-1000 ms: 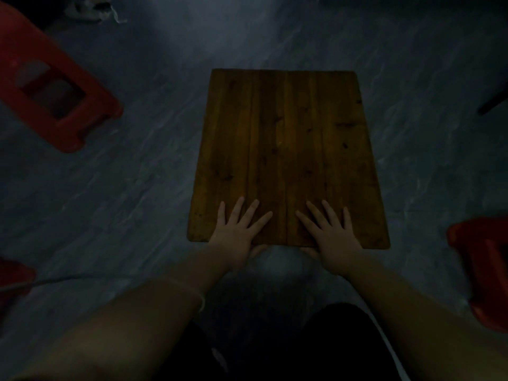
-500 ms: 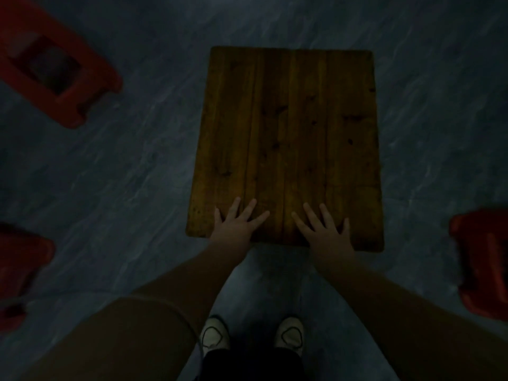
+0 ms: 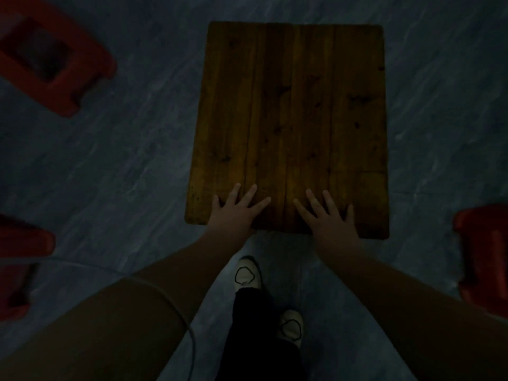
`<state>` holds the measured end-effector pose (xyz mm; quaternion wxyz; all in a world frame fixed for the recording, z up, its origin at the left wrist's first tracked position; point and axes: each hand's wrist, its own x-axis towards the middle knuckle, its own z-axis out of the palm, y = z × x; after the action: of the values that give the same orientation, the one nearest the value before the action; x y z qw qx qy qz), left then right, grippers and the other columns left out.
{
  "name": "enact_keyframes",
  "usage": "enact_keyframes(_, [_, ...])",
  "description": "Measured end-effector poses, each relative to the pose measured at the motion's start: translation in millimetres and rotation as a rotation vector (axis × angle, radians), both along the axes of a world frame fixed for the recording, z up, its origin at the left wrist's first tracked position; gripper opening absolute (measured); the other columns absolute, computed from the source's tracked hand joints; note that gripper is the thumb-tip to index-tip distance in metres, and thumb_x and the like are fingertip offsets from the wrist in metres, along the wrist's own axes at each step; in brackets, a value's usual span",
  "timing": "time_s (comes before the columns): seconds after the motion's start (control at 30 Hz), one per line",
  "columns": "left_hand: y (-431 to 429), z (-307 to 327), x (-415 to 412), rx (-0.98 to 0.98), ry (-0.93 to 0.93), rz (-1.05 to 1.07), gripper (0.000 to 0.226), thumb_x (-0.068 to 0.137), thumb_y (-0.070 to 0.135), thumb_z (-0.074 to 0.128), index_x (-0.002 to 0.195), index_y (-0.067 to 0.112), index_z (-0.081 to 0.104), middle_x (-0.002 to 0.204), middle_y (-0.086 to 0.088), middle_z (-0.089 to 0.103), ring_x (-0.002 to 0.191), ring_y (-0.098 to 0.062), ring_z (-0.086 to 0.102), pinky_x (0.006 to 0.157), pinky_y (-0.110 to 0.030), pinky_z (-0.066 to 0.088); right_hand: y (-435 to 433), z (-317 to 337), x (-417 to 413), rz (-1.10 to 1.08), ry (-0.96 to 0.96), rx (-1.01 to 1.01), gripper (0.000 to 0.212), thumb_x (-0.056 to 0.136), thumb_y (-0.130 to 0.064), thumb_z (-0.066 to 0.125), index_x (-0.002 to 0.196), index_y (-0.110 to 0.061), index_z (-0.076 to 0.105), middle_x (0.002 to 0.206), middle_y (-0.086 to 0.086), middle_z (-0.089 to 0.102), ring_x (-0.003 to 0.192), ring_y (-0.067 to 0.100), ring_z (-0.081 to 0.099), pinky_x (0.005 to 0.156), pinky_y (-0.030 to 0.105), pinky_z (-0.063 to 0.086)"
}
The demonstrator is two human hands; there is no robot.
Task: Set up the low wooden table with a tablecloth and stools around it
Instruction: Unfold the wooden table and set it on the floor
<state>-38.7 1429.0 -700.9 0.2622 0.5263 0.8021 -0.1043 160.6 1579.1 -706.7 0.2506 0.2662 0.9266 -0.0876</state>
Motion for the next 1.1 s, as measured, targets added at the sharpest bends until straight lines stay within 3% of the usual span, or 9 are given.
enact_keyframes(0.57, [47, -5, -29, 0.019, 0.008, 0.01, 0.091, 0.093, 0.044, 0.061, 0.146, 0.055, -0.013, 0.166, 0.006, -0.009, 0.151, -0.035, -0.008, 0.111, -0.073, 0.014, 55, 4, -33, 0.006, -0.018, -0.02, 0.11, 0.089, -0.021, 0.065, 0.146, -0.05, -0.024, 0.161, -0.011, -0.025, 0.15, 0.026, -0.018, 0.11, 0.072, 0.009])
enact_keyframes(0.93, [76, -7, -64, 0.029, 0.03, 0.006, 0.09, 0.093, 0.043, 0.06, 0.146, 0.056, -0.012, 0.166, 0.006, -0.008, 0.151, -0.034, -0.007, 0.11, -0.073, 0.015, 81, 8, -68, 0.015, 0.001, 0.008, 0.103, 0.09, -0.022, 0.062, 0.149, -0.049, -0.019, 0.163, -0.011, -0.02, 0.151, 0.026, -0.012, 0.111, 0.071, 0.015])
enact_keyframes(1.1, [90, -5, -82, 0.019, 0.019, 0.008, 0.088, 0.093, 0.045, 0.06, 0.145, 0.057, -0.01, 0.166, 0.006, -0.007, 0.151, -0.033, -0.007, 0.11, -0.073, 0.015, 94, 13, -86, -0.001, -0.026, -0.036, 0.107, 0.088, -0.025, 0.065, 0.149, -0.049, -0.019, 0.162, -0.011, -0.024, 0.15, 0.027, -0.017, 0.112, 0.071, 0.01])
